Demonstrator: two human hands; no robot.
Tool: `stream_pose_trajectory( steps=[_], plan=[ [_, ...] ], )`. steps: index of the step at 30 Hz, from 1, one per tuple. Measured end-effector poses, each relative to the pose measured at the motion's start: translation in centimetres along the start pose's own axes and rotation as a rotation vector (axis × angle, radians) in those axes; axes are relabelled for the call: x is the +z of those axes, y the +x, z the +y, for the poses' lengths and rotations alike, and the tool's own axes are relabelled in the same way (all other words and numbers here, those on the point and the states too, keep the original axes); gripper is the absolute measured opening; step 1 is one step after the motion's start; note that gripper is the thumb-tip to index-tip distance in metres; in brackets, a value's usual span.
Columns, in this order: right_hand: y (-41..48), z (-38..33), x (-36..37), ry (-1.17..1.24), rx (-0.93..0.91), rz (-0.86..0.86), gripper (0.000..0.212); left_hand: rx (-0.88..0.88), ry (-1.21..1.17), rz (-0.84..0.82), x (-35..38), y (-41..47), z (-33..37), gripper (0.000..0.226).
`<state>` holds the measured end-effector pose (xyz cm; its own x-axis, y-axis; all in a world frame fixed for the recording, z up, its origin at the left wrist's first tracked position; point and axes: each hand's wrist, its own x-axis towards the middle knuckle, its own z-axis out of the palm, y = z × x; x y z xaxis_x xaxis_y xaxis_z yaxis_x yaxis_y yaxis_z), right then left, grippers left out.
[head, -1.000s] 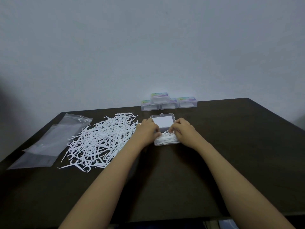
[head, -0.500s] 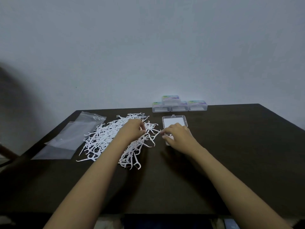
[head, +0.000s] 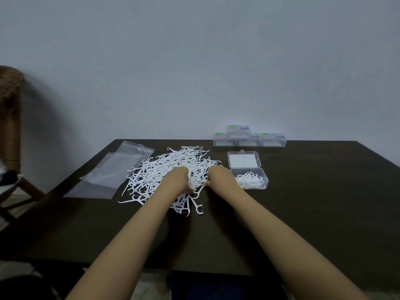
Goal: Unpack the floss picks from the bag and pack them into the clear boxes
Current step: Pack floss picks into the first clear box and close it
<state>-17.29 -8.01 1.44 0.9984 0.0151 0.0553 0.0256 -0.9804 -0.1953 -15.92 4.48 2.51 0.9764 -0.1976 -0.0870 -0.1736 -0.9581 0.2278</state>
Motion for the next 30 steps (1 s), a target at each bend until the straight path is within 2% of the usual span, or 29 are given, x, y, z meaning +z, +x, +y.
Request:
stream_pose_trajectory(
  steps=[1, 6, 9, 13, 16, 19, 22, 26, 27, 30],
  plan=[
    [0.1, 0.1, 0.1, 0.009, 0.012, 0.023, 0.009, -0.002, -0.002, 0.021, 0.1, 0.0, 0.1, 0.036],
    [0.5, 0.5, 0.1, 0.038, 0.054, 0.031, 0.019, -0.007, 0.034, 0.119, 0.5, 0.3, 0.4, 0.021],
    [0.5, 0.5, -0.2, 0.062, 0.06, 0.012, 0.02, -0.014, 0.035, 0.136, 0.5, 0.5, 0.7, 0.02],
    [0.2, 0.3, -0.4, 0.076, 0.073, 0.004, 0.011, -0.039, 0.013, 0.197, 0.3, 0.7, 0.9, 0.018],
    [-0.1, 0.2, -0.6, 0.111, 0.106, 0.009, 0.023, -0.056, 0.019, 0.277, 0.5, 0.5, 1.1, 0.015],
    [-0.3, 0.1, -0.4, 0.136, 0.095, 0.002, 0.016, -0.075, 0.011, 0.326, 0.6, 0.2, 1.4, 0.021],
    [-0.3, 0.5, -0.3, 0.141, 0.079, 0.005, 0.032, -0.077, -0.003, 0.382, 0.2, -0.2, 1.5, 0.033],
    [-0.4, 1.4, -1.3, 0.184, 0.09, 0.003, 0.038, -0.066, -0.097, 0.468, -0.6, -0.3, 1.4, 0.019],
    [-0.4, 1.7, -1.8, 0.227, 0.095, -0.007, 0.036, -0.065, -0.124, 0.468, -0.8, -0.4, 1.5, 0.018],
    [-0.8, 3.3, -3.7, 0.413, 0.074, -0.058, 0.009, -0.065, -0.174, 0.472, -1.5, -0.3, 1.9, 0.016]
  ],
)
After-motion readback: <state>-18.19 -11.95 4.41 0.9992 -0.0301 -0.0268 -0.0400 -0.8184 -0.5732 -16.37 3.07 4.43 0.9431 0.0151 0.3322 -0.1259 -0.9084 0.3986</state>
